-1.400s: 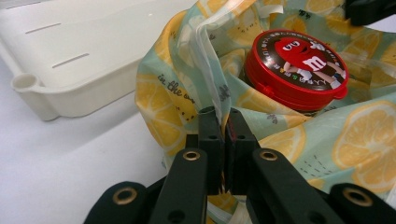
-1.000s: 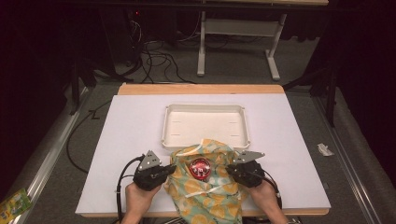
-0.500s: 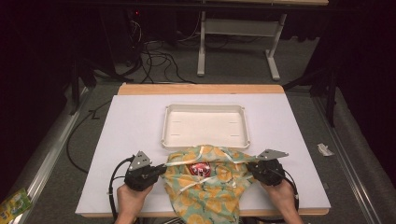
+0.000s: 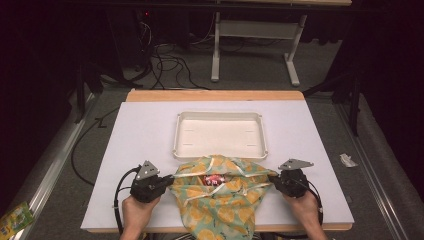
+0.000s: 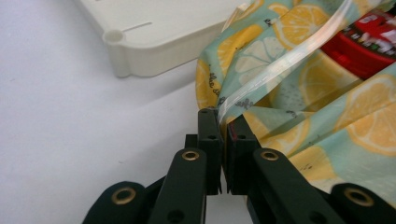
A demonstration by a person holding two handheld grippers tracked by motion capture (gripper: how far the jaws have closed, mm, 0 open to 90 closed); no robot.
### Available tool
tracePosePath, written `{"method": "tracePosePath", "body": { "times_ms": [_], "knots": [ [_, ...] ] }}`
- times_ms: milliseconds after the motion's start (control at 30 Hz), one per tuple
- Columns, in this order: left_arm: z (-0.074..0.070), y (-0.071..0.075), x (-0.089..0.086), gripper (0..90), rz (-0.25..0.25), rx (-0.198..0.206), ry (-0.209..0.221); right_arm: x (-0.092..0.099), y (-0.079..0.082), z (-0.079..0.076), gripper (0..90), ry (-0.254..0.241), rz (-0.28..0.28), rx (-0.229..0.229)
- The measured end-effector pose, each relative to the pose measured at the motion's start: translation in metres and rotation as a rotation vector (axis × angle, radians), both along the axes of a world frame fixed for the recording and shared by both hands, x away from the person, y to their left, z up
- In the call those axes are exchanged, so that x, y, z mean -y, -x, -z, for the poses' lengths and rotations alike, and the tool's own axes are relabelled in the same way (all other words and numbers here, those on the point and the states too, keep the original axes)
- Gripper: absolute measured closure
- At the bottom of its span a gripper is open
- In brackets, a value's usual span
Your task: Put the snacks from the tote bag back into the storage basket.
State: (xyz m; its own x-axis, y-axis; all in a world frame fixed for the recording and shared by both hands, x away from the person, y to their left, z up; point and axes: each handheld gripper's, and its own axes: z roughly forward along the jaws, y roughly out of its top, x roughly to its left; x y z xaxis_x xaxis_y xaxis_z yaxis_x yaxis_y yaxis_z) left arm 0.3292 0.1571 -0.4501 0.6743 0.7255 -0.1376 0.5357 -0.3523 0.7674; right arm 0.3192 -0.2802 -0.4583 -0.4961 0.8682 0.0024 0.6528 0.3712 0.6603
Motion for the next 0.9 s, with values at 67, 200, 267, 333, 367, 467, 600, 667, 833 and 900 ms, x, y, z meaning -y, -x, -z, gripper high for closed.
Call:
{"method": "tracePosePath", "body": {
  "times_ms": [67, 200, 267, 333, 367, 467, 600, 667, 833, 900],
  "knots": [
    [0.002, -0.003, 0.001, 86.5, -0.003, -0.005, -0.008, 0.000, -0.001, 0.001, 84.7, 0.001, 0.003, -0.001],
    [0.005, -0.010, 0.003, 84.0, -0.017, -0.027, -0.009, -0.002, -0.002, 0.003, 84.6, 0.005, 0.004, -0.002],
    [0.005, -0.009, 0.004, 81.9, -0.022, -0.026, -0.003, -0.002, -0.002, 0.004, 84.1, 0.009, 0.002, -0.006],
    [0.003, -0.007, 0.004, 77.8, -0.023, -0.018, 0.007, -0.003, -0.002, 0.004, 83.5, 0.009, 0.001, -0.007],
    [0.001, -0.005, 0.003, 75.6, -0.024, -0.011, 0.009, -0.003, -0.002, 0.005, 83.1, 0.005, 0.003, -0.007],
    [-0.008, 0.000, 0.004, 70.4, -0.029, 0.018, 0.019, -0.004, -0.002, 0.005, 82.9, 0.005, -0.002, -0.004],
    [-0.022, 0.004, 0.010, 62.9, -0.031, 0.051, 0.026, -0.007, -0.002, 0.006, 82.7, 0.007, -0.007, -0.006],
    [-0.027, 0.005, 0.015, 57.0, -0.034, 0.067, 0.018, -0.007, -0.002, 0.007, 82.6, 0.004, -0.007, -0.005],
    [-0.031, -0.001, 0.031, 42.7, -0.025, 0.032, 0.006, -0.008, -0.002, 0.007, 82.5, 0.008, -0.011, -0.012],
    [-0.029, -0.004, 0.037, 39.6, -0.025, 0.023, 0.006, -0.009, -0.002, 0.007, 82.4, 0.007, -0.013, -0.012]
  ]
}}
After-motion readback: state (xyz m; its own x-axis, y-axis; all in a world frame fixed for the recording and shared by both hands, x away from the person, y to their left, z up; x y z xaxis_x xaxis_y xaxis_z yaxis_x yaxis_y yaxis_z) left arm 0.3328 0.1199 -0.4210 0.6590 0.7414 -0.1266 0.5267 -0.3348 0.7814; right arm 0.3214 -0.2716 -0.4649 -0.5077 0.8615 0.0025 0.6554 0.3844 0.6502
